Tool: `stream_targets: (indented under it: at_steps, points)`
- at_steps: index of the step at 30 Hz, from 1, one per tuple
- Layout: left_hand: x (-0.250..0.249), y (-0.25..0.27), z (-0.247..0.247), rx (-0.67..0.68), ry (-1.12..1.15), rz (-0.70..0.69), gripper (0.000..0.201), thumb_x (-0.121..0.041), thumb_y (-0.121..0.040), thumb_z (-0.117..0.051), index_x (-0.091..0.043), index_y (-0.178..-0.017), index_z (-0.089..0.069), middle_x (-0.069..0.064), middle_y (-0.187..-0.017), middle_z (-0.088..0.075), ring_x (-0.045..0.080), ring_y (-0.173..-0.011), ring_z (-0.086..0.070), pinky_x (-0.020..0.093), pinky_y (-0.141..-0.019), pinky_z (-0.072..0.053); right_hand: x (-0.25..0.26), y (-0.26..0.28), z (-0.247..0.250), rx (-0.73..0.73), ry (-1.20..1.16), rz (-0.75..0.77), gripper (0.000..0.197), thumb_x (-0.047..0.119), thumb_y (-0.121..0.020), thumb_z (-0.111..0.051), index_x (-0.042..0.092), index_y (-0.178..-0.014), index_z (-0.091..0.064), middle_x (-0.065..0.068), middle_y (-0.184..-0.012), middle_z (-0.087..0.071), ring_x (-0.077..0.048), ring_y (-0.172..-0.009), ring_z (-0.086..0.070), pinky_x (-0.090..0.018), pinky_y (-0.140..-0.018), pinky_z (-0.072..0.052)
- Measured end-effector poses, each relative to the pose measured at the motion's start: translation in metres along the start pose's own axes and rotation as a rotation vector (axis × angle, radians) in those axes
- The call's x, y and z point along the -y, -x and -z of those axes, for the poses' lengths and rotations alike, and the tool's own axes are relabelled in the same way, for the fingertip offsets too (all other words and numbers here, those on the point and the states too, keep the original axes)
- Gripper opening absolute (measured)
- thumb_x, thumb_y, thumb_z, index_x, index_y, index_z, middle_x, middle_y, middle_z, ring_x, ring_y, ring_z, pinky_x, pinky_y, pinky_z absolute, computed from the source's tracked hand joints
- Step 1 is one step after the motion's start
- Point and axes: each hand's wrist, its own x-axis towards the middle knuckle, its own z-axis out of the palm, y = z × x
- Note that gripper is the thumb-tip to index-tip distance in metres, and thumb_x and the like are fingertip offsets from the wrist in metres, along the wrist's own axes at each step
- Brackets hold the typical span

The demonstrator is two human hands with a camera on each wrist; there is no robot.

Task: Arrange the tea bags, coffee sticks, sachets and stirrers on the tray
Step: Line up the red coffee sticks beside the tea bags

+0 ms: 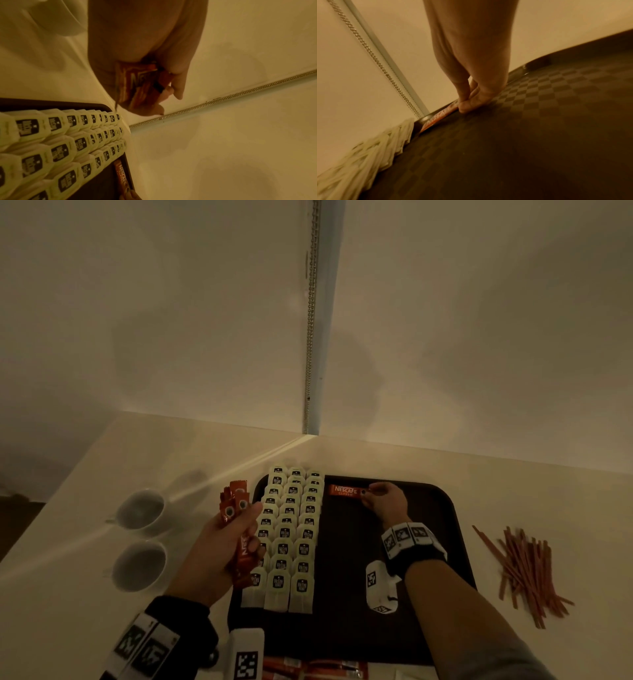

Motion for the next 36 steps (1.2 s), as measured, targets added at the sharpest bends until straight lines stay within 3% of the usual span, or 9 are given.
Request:
stream_targets:
  at_steps: [11,17,20,22,24,26,27,30,36]
  points:
    - [0.005,-0.007,-0.001,-0.012,0.029,0.085,0.005,-0.010,-0.092,-0.049,-0.010,-0.087,-0.050,0.004,-0.061,-0.053,0.013,-0.044,-0.048,0.024,-0.041,-0.045,0.003,-0.005,-0.011,-0.156,0.253,0.091,0.023,0.015,-0.081,-0.071,0.006,-0.099,-0.060,-0.012,-0.104,-0.063,-0.017,-0.090,-0.058,-0.025,-0.074,-0.047]
    - [0.001,-0.004,-0.011,-0.027,-0.072,0.067,0.013,-0.015,-0.091,-0.056,-0.004,-0.092,-0.062,0.009,-0.065,-0.067,0.017,-0.051,-0.062,0.026,-0.046,-0.053,0.006,0.002,-0.009,-0.154,0.342,0.113,0.026,0.014,-0.082,-0.069,0.004,-0.102,-0.057,-0.014,-0.109,-0.061,-0.023,-0.100,-0.058,-0.024,-0.077,-0.043]
    - [-0.004,-0.004,-0.018,-0.023,-0.097,0.009,0.013,-0.011,-0.088,-0.061,-0.002,-0.097,-0.063,0.009,-0.069,-0.068,0.017,-0.053,-0.064,0.026,-0.047,-0.053,0.021,0.018,-0.009,-0.146,0.244,0.183,0.023,0.018,-0.087,-0.064,0.005,-0.103,-0.058,-0.009,-0.105,-0.062,-0.023,-0.101,-0.058,-0.024,-0.078,-0.045]
    - [-0.008,-0.004,-0.024,0.005,-0.137,-0.015,0.014,-0.009,-0.086,-0.063,-0.001,-0.098,-0.063,0.010,-0.073,-0.068,0.018,-0.052,-0.064,0.026,-0.047,-0.052,0.042,0.045,-0.009,-0.005,0.106,0.314,0.016,0.021,-0.091,-0.059,0.009,-0.102,-0.059,-0.001,-0.098,-0.061,-0.018,-0.096,-0.060,-0.022,-0.076,-0.049]
    - [-0.011,-0.003,-0.029,0.038,-0.209,-0.048,0.011,-0.007,-0.085,-0.065,-0.002,-0.095,-0.065,0.008,-0.072,-0.068,0.017,-0.052,-0.063,0.026,-0.047,-0.051,0.066,0.084,-0.007,0.311,-0.049,0.426,0.015,0.025,-0.092,-0.055,0.013,-0.099,-0.062,0.004,-0.091,-0.062,-0.007,-0.082,-0.059,-0.016,-0.066,-0.050]
    - [-0.013,-0.002,-0.034,0.067,-0.279,-0.083,0.010,-0.008,-0.084,-0.066,-0.004,-0.093,-0.065,0.007,-0.071,-0.069,0.018,-0.056,-0.065,0.026,-0.050,-0.053,0.083,0.119,-0.006,0.591,-0.043,0.506,0.018,0.031,-0.090,-0.056,0.016,-0.097,-0.064,0.007,-0.086,-0.063,-0.001,-0.071,-0.057,-0.013,-0.060,-0.046]
    - [-0.014,-0.001,-0.037,0.088,-0.293,-0.098,0.013,-0.010,-0.084,-0.067,-0.004,-0.095,-0.066,0.009,-0.075,-0.070,0.020,-0.060,-0.066,0.027,-0.054,-0.055,0.086,0.131,-0.006,0.651,-0.003,0.556,0.017,0.029,-0.089,-0.059,0.016,-0.097,-0.065,0.007,-0.082,-0.063,0.001,-0.067,-0.056,-0.013,-0.060,-0.045]
    - [-0.015,0.002,-0.040,0.100,-0.331,-0.141,0.019,-0.018,-0.081,-0.071,-0.008,-0.097,-0.068,0.007,-0.079,-0.071,0.021,-0.065,-0.067,0.026,-0.055,-0.053,0.088,0.146,-0.005,0.591,-0.032,0.630,0.011,0.013,-0.089,-0.060,0.007,-0.097,-0.066,0.001,-0.077,-0.064,0.001,-0.063,-0.057,-0.014,-0.062,-0.047]
    - [-0.016,0.011,-0.038,-0.031,-0.393,-0.360,0.011,-0.011,-0.078,-0.074,-0.010,-0.086,-0.068,0.000,-0.061,-0.067,0.005,-0.046,-0.057,0.018,-0.043,-0.040,0.073,0.151,0.008,0.559,-0.351,0.462,0.017,0.001,-0.090,-0.053,0.004,-0.107,-0.055,-0.001,-0.078,-0.066,-0.009,-0.071,-0.063,-0.021,-0.071,-0.054]
